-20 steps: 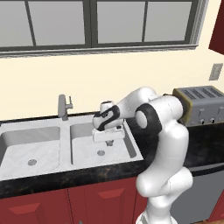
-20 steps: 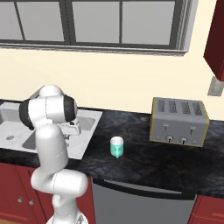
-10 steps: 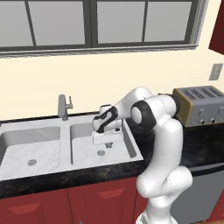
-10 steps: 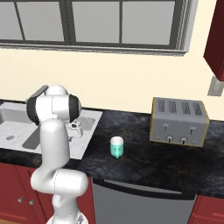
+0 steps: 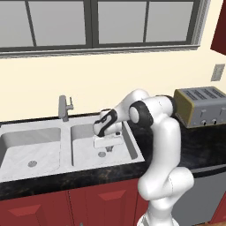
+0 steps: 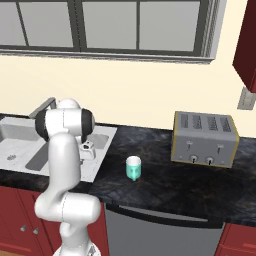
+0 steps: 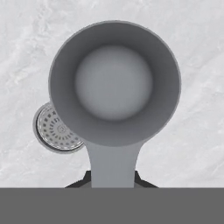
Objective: Move any existing items from the left basin to the right basin for drying. Then move the mug from the counter to the left basin of the sink for washing.
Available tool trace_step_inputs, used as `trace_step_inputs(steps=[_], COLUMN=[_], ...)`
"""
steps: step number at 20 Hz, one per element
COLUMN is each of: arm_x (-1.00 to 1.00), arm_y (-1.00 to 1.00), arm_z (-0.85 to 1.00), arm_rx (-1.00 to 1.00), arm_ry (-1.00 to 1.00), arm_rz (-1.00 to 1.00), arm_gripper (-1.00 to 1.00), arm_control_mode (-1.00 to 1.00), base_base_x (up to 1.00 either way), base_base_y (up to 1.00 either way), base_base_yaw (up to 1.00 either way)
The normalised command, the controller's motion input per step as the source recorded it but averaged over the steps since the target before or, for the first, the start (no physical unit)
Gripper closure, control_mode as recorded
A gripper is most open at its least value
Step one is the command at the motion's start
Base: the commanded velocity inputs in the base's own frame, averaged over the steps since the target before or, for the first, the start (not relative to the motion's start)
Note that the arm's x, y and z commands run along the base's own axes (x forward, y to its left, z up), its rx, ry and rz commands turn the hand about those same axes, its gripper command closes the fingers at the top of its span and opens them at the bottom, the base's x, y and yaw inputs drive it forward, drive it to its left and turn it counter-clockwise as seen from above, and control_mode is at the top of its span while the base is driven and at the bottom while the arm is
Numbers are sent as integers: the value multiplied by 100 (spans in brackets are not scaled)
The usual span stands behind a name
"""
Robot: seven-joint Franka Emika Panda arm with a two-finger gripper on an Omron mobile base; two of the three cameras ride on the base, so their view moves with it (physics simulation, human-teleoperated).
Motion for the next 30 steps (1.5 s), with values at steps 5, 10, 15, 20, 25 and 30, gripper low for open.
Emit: trace_step_inputs(steps=[5, 10, 15, 20, 25, 30], arm_x=[4, 2, 1, -2, -12, -14], arm_y=[0, 0, 0, 0, 0, 0], arm_z=[-21, -20, -11, 10, 25, 41], arm_rx=[1, 1, 0, 2, 3, 1], arm_ry=[0, 0, 1, 0, 0, 0], arm_rz=[0, 0, 0, 0, 1, 0], arm_gripper=[100, 100, -100, -100, -100, -100], arm_control_mode=[-100, -100, -100, -100, -100, -100], base_base_x=[0, 0, 0, 0, 0, 0], base_base_y=[0, 0, 0, 0, 0, 0], base_base_yaw=[0, 0, 0, 0, 0, 0])
